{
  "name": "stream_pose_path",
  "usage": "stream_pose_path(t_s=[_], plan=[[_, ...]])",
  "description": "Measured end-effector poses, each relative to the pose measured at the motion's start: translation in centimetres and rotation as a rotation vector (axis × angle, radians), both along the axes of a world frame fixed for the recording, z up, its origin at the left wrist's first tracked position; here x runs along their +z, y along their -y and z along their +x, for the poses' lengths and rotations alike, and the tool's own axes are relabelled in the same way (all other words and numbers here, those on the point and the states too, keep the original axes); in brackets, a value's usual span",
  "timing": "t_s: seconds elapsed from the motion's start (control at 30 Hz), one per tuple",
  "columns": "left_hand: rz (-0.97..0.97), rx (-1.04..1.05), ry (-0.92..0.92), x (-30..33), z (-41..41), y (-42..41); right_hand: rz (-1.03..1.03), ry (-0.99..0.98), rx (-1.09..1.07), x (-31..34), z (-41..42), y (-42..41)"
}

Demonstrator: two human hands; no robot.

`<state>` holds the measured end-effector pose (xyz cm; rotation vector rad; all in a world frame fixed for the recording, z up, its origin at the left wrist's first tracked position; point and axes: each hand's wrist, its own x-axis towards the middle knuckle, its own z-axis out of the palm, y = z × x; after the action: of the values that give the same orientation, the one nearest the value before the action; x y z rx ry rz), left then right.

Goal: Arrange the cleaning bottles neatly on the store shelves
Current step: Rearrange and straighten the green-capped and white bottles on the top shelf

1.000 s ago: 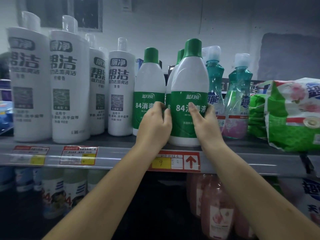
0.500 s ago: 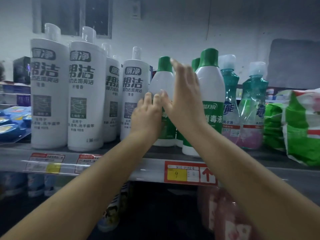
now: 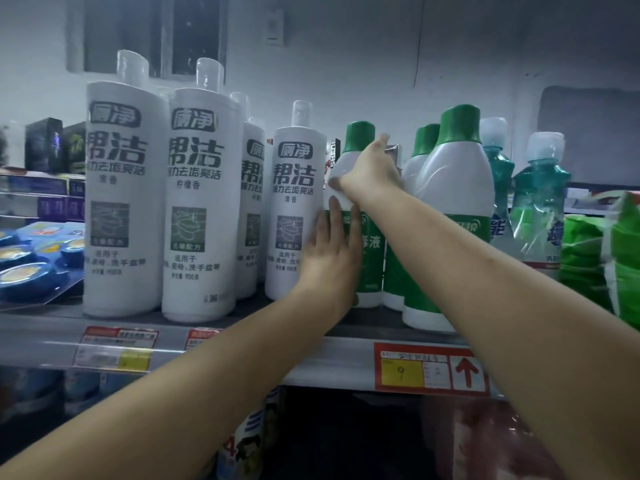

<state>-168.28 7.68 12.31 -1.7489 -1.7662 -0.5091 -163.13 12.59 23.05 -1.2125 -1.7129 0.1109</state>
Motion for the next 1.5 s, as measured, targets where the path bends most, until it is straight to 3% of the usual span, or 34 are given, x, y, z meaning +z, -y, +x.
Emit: stream_pose_path(t_s=[0.53, 0.87, 0.97, 1.07, 1.17, 1.23, 1.33, 1.4, 1.5], plan=[[-0.134, 0.066, -0.160, 0.2, 0.2, -2.4, -0.043, -0.103, 0.054, 0.0, -0.6, -2.4], [-0.183, 0.076, -0.151, 0.6, 0.5, -2.3, 0.018, 0.003, 0.016, -0.6, -0.4, -2.4], [-0.140, -0.005, -0.045, 1.0, 0.8, -1.7, 0.123, 0.058, 0.030, -0.1, 0.2, -0.4], [0.058, -0.222, 0.125, 1.9, 1.0, -1.1, 0.380, 0.007, 0.163, 1.7, 2.9, 2.6], [0.138, -0.384, 0.321, 3.4, 1.4, -0.6, 0.731, -0.240, 0.204, 3.3, 9.0, 5.1], [0.086, -0.446, 0.450, 4.2, 1.9, -0.6, 0.795, -0.435, 0.124, 3.8, 13.5, 4.9], [-0.002, -0.495, 0.532, 4.5, 2.7, -1.4, 0.508, -0.570, 0.091, 3.0, 17.9, 2.9], [-0.046, -0.495, 0.577, 4.3, 3.2, -2.0, 0.241, -0.482, 0.133, 1.3, 19.2, 1.3], [-0.074, -0.468, 0.632, 4.1, 3.6, -2.6, 0.071, -0.261, 0.182, -1.8, 19.6, -0.1]])
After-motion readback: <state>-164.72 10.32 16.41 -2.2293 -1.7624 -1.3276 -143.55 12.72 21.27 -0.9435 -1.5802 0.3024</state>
